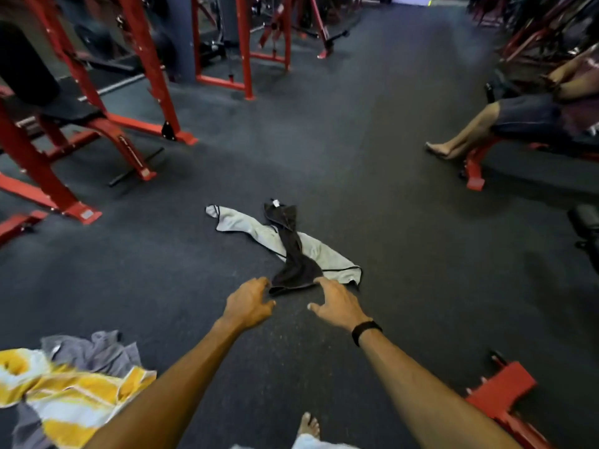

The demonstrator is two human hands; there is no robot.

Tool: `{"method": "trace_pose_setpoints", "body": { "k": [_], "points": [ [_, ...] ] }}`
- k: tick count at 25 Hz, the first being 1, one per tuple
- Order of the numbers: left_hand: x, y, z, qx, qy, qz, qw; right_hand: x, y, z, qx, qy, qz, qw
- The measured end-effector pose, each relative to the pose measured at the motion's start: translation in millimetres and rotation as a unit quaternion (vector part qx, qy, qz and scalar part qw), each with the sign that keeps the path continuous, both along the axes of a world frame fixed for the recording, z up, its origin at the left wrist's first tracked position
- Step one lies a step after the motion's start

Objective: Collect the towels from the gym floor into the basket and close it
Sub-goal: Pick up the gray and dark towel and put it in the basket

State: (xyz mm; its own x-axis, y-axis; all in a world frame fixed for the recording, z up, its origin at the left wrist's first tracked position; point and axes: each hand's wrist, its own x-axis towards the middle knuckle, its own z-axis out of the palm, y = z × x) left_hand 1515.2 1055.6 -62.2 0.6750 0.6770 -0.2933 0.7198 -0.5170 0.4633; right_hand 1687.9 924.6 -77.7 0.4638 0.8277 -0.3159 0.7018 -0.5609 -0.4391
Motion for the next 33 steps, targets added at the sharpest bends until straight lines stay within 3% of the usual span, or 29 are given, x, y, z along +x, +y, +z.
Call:
{"method": "trace_pose_setpoints", "body": {
  "k": [10, 22, 29, 33],
  "points": [
    [161.3, 162.0, -44.7, -0.05, 0.006, 0.028, 0.998, 163.8, 169.4, -33.6, -0.029, 0.018, 0.026, 0.999],
    [370.3, 342.4, -94.5, -0.173, 0.138, -0.014, 0.975, 348.7, 339.4, -66.7, -0.128, 0.14, -0.026, 0.982],
    [444.2, 411.6, -192.4, -0.189, 0.221, 0.046, 0.956, 447.0, 421.4, -177.2, -0.174, 0.173, -0.011, 0.969],
    [483.9, 460.6, -337.2, -0.145, 0.242, 0.019, 0.959, 479.6, 465.0, -322.4, -0.187, 0.162, -0.035, 0.968]
  ]
}}
